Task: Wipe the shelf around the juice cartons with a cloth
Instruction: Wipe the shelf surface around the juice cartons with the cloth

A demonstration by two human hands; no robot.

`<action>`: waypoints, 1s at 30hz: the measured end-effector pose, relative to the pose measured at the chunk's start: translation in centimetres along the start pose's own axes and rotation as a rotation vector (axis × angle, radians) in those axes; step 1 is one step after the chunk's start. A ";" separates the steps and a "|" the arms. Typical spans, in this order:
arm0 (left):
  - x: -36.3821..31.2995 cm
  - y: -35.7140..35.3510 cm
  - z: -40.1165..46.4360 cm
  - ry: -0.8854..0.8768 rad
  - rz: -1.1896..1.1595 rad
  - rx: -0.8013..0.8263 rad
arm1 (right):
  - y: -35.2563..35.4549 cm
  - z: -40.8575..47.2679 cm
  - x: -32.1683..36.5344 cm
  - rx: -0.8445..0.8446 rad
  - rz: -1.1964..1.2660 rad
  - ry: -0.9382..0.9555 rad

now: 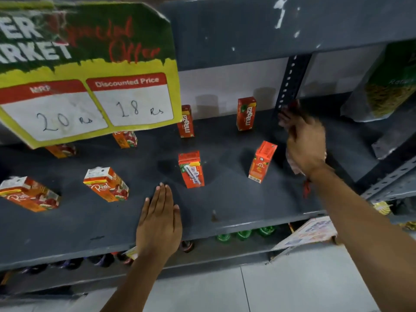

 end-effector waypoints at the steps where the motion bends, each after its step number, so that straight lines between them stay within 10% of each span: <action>1: 0.0 0.0 0.1 -0.006 0.005 -0.006 | -1.2 1.7 -0.4 0.015 -0.038 0.039; 6: -0.1 -0.2 0.2 -0.024 0.012 -0.041 | -7.9 6.1 -4.2 0.362 -0.101 -0.026; 19: -0.4 0.3 -0.1 -0.022 -0.060 -0.107 | -10.8 11.3 -2.8 0.546 -0.008 -0.018; 30: -0.4 0.2 -0.6 -0.020 -0.018 -0.051 | -6.4 1.5 -2.1 0.405 -0.030 -0.027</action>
Point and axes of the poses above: each hand's wrist, its own z-axis towards the middle knuckle, its own y-axis out of the back of the hand, x = y × z, the point moved 5 cm from there along z, towards the middle knuckle, and after that the axes turned 12 degrees about x, right-handed, at the moved point
